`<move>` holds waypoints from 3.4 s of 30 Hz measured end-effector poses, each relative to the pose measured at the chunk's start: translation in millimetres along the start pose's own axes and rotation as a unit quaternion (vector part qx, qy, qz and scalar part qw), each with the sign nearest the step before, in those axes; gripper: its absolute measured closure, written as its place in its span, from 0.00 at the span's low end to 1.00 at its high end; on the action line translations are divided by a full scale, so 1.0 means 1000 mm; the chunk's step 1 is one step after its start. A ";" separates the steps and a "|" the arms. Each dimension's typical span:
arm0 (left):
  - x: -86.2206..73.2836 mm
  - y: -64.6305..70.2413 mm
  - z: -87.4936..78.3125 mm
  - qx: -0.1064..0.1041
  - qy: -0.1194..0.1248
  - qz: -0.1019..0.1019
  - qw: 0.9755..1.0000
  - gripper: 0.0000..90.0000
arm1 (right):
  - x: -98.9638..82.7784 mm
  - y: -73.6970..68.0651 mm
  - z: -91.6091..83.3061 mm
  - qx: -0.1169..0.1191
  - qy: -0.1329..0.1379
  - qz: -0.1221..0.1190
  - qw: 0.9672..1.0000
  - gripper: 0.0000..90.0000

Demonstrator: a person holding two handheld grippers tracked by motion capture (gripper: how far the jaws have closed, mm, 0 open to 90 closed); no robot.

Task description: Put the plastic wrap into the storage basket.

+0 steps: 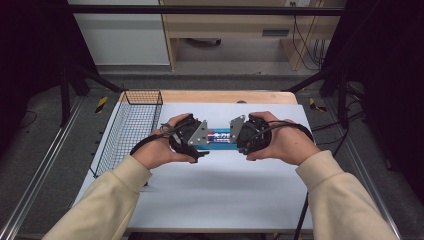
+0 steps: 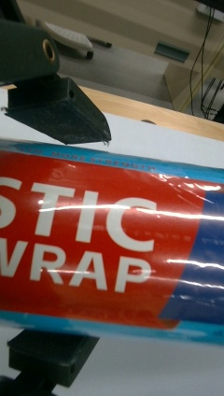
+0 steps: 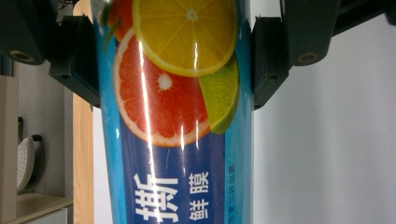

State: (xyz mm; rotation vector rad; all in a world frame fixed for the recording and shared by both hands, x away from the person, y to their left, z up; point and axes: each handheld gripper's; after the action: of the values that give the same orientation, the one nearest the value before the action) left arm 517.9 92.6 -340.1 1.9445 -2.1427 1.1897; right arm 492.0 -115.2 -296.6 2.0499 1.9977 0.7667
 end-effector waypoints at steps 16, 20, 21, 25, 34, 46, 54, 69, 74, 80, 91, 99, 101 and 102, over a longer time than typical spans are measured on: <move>0.002 0.002 0.006 -0.006 -0.023 -0.010 1.000 0.18 | 0.009 -0.001 0.004 0.008 -0.002 -0.012 1.000 0.35; 0.002 0.003 0.008 -0.015 -0.025 -0.012 0.999 0.20 | 0.011 -0.002 0.004 0.012 -0.007 -0.014 1.000 0.35; 0.002 0.003 0.008 -0.021 -0.030 -0.008 0.999 0.23 | 0.011 -0.003 0.004 0.011 -0.007 -0.015 1.000 0.35; 0.003 0.005 0.008 -0.030 -0.033 -0.005 0.999 0.30 | 0.011 -0.003 0.004 0.009 -0.008 -0.015 1.000 0.35; 0.004 0.006 0.008 -0.031 -0.033 0.000 0.999 0.34 | 0.011 -0.003 0.006 0.008 -0.005 -0.013 1.000 0.35; 0.003 0.011 0.004 -0.019 -0.030 0.004 0.999 0.34 | 0.008 -0.004 0.007 0.013 0.007 -0.015 1.000 0.35; -0.005 0.020 0.002 -0.011 -0.041 0.002 0.999 0.35 | 0.006 -0.008 0.013 -0.008 0.001 -0.030 1.000 0.16; -0.027 0.022 -0.013 0.001 -0.060 -0.018 0.998 0.35 | -0.069 -0.012 -0.011 -0.055 0.007 0.050 0.997 0.06; -0.032 0.023 -0.022 0.008 -0.055 -0.031 0.998 0.35 | -0.095 -0.022 -0.005 -0.077 0.018 0.106 0.991 0.07; -0.036 0.024 -0.035 0.018 -0.041 -0.059 0.997 0.35 | -0.114 -0.038 0.023 -0.109 0.078 0.240 0.961 0.12; -0.039 0.019 -0.046 0.023 -0.019 -0.088 0.996 0.35 | -0.123 -0.046 0.076 -0.152 0.155 0.400 0.890 0.08; -0.041 0.020 -0.051 0.031 -0.021 -0.095 0.995 0.35 | -0.139 -0.056 0.092 -0.162 0.144 0.497 0.840 0.08; -0.043 0.021 -0.052 0.032 -0.016 -0.103 0.994 0.35 | -0.142 -0.059 0.092 -0.163 0.147 0.507 0.834 0.08; -0.044 0.021 -0.053 0.035 -0.014 -0.105 0.994 0.35 | -0.143 -0.061 0.091 -0.166 0.151 0.513 0.828 0.08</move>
State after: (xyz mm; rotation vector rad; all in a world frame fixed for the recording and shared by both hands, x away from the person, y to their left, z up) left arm 485.4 156.7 -334.0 2.1625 -1.8750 1.2208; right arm 486.2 -228.9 -436.8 2.7878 0.5603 1.5357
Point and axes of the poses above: each handheld gripper's, and its own axes: z roughly forward along the jaws, x roughly out of its top, y roughly to its right
